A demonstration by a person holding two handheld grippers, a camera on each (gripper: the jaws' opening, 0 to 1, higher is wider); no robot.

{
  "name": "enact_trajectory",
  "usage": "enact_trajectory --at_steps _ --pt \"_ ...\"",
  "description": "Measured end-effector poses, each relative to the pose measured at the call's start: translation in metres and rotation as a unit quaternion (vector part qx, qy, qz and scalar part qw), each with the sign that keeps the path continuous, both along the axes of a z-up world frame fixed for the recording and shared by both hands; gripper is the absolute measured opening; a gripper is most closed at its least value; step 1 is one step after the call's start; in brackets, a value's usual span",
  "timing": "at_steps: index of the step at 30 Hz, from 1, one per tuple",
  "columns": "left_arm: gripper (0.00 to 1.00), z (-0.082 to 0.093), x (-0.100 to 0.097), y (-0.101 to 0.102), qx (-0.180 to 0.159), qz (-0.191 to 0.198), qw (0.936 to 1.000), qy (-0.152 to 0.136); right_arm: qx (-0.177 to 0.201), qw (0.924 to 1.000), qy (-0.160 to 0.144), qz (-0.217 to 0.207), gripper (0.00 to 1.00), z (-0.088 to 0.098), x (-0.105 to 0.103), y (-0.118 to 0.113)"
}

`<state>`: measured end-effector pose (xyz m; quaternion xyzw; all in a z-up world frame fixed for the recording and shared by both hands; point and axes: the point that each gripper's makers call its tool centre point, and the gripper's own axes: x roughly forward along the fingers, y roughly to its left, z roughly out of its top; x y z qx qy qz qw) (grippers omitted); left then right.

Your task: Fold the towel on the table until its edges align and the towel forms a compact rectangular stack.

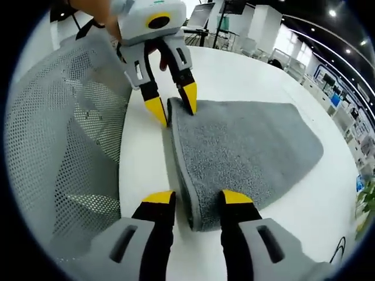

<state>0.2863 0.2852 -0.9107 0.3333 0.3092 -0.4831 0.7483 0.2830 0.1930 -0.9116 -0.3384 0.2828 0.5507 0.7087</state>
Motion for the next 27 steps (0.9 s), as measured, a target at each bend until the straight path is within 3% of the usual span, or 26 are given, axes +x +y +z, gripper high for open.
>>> enact_trajectory --at_steps 6,16,21,23,27 --pt "0.25 -0.002 0.002 0.0 -0.002 0.001 1.0 0.003 0.002 1.0 0.002 0.001 0.28 -0.001 -0.001 0.002" --pt "0.2 -0.002 0.002 0.0 -0.007 0.01 0.9999 0.013 -0.007 0.9999 -0.004 -0.011 0.12 -0.002 0.005 0.0" --pt "0.15 -0.002 0.004 0.0 -0.006 0.015 0.9998 0.01 0.009 0.9985 0.03 -0.044 0.07 -0.002 0.008 -0.001" --pt "0.12 -0.001 0.004 -0.001 -0.022 0.04 0.9984 0.032 0.01 0.9984 0.035 -0.043 0.07 -0.002 0.008 -0.001" --pt "0.1 0.0 0.001 -0.001 -0.023 0.035 0.9984 0.038 0.02 0.9971 0.055 -0.049 0.06 -0.001 0.002 0.0"
